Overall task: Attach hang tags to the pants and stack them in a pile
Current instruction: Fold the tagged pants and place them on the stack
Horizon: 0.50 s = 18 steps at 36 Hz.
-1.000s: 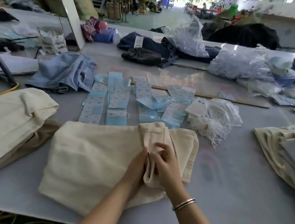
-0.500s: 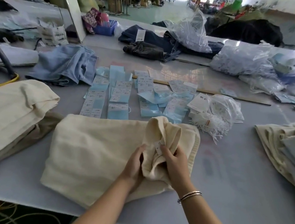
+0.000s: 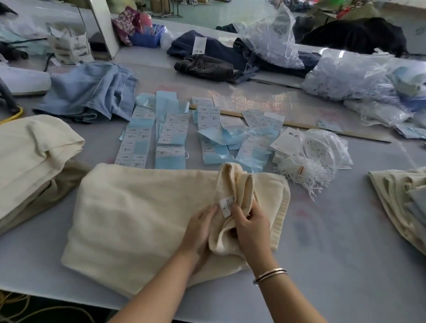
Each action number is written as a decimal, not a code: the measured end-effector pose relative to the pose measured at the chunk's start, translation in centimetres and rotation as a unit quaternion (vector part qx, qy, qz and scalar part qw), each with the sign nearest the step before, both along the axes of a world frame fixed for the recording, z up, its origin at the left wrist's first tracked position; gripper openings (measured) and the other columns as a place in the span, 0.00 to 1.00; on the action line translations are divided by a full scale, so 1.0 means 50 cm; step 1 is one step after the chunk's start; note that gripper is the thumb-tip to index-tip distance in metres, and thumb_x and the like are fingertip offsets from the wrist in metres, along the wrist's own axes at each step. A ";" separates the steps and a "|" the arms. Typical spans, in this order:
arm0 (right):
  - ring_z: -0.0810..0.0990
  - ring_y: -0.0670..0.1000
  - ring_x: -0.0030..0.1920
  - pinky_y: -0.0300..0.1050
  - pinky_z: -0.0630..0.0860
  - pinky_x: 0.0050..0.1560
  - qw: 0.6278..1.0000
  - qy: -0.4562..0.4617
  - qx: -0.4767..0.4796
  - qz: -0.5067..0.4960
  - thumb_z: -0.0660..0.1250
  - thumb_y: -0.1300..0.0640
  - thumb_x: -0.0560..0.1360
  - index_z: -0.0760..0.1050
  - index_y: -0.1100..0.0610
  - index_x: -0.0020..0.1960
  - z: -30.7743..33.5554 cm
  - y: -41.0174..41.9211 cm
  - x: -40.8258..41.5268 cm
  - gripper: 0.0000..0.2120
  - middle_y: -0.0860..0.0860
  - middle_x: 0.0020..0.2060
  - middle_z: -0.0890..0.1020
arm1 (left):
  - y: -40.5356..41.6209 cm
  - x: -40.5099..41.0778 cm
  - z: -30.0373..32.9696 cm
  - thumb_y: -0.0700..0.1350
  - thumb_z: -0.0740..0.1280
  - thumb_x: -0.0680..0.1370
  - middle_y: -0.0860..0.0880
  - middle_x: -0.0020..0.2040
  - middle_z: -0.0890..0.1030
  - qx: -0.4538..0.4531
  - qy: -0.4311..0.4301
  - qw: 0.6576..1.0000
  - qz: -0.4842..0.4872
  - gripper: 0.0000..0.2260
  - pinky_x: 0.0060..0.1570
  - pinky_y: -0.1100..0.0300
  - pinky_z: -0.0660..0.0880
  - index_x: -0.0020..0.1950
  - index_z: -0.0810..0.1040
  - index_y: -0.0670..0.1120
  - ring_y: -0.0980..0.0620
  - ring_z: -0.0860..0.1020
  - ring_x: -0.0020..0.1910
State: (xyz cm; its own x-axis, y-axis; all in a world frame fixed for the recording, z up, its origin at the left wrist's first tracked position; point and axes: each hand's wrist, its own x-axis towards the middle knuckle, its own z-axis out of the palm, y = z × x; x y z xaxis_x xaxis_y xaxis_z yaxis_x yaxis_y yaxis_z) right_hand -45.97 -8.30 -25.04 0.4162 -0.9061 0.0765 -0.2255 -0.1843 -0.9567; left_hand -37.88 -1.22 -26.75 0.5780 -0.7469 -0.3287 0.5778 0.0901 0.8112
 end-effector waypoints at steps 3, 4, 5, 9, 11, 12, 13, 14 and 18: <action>0.73 0.45 0.33 0.36 0.71 0.34 1.000 0.000 -0.006 0.006 0.71 0.54 0.73 0.74 0.59 0.39 0.003 0.003 0.002 0.10 0.51 0.32 0.78 | 0.001 -0.005 0.006 0.45 0.63 0.79 0.37 0.57 0.81 -0.048 0.015 0.999 -0.001 0.15 0.56 0.50 0.77 0.59 0.80 0.38 0.42 0.80 0.57; 0.74 0.46 0.33 0.38 0.72 0.35 1.000 0.000 -0.005 0.011 0.71 0.54 0.73 0.75 0.59 0.39 0.004 0.003 0.002 0.10 0.52 0.32 0.78 | 0.002 -0.007 0.007 0.46 0.63 0.78 0.38 0.57 0.81 -0.064 0.017 0.998 -0.003 0.15 0.58 0.49 0.76 0.59 0.80 0.38 0.42 0.80 0.57; 0.76 0.50 0.35 0.42 0.74 0.37 1.000 -0.001 0.000 0.017 0.71 0.53 0.73 0.75 0.59 0.41 0.006 0.003 0.001 0.10 0.54 0.34 0.79 | 0.001 -0.009 0.008 0.46 0.64 0.78 0.38 0.56 0.82 -0.067 0.008 0.998 -0.001 0.15 0.58 0.50 0.76 0.58 0.81 0.39 0.43 0.80 0.57; 0.77 0.57 0.38 0.53 0.76 0.41 0.999 -0.003 0.014 0.049 0.71 0.53 0.73 0.77 0.62 0.42 0.011 0.002 -0.001 0.11 0.59 0.36 0.80 | 0.000 -0.018 -0.006 0.44 0.64 0.80 0.43 0.46 0.84 0.039 -0.156 0.983 0.088 0.08 0.46 0.56 0.78 0.49 0.82 0.42 0.46 0.82 0.47; 0.74 0.52 0.35 0.52 0.74 0.40 0.998 0.012 0.014 0.063 0.70 0.55 0.74 0.76 0.64 0.41 0.010 0.003 0.000 0.12 0.61 0.35 0.79 | 0.000 -0.020 -0.017 0.42 0.65 0.80 0.45 0.41 0.82 0.094 -0.223 0.961 0.130 0.07 0.42 0.56 0.76 0.45 0.79 0.42 0.48 0.80 0.42; 0.73 0.51 0.35 0.53 0.73 0.39 0.998 0.018 0.017 0.062 0.69 0.56 0.74 0.74 0.65 0.40 0.008 0.002 0.002 0.12 0.61 0.34 0.77 | 0.001 -0.019 -0.021 0.42 0.64 0.80 0.44 0.39 0.82 0.106 -0.237 0.956 0.134 0.09 0.41 0.54 0.74 0.42 0.79 0.41 0.48 0.78 0.39; 0.71 0.51 0.34 0.53 0.72 0.38 0.998 0.019 0.027 0.055 0.67 0.58 0.75 0.73 0.67 0.39 0.005 -0.001 0.002 0.12 0.61 0.32 0.76 | 0.001 -0.018 -0.022 0.40 0.64 0.80 0.43 0.38 0.81 0.109 -0.235 0.957 0.130 0.10 0.40 0.53 0.73 0.40 0.79 0.40 0.49 0.77 0.37; 0.71 0.52 0.34 0.52 0.71 0.37 0.998 0.015 0.049 0.045 0.65 0.59 0.75 0.72 0.68 0.39 0.002 -0.005 0.002 0.13 0.60 0.30 0.74 | 0.001 -0.015 -0.020 0.38 0.63 0.80 0.43 0.36 0.81 0.102 -0.216 0.963 0.123 0.11 0.40 0.52 0.73 0.39 0.79 0.40 0.49 0.76 0.37; 0.74 0.51 0.33 0.44 0.71 0.34 0.984 -0.007 0.173 0.031 0.62 0.57 0.76 0.75 0.64 0.38 0.002 -0.026 -0.002 0.12 0.56 0.31 0.76 | 0.009 -0.003 -0.006 0.34 0.62 0.79 0.38 0.44 0.83 0.013 -0.071 0.996 0.055 0.09 0.48 0.50 0.76 0.46 0.82 0.40 0.44 0.79 0.44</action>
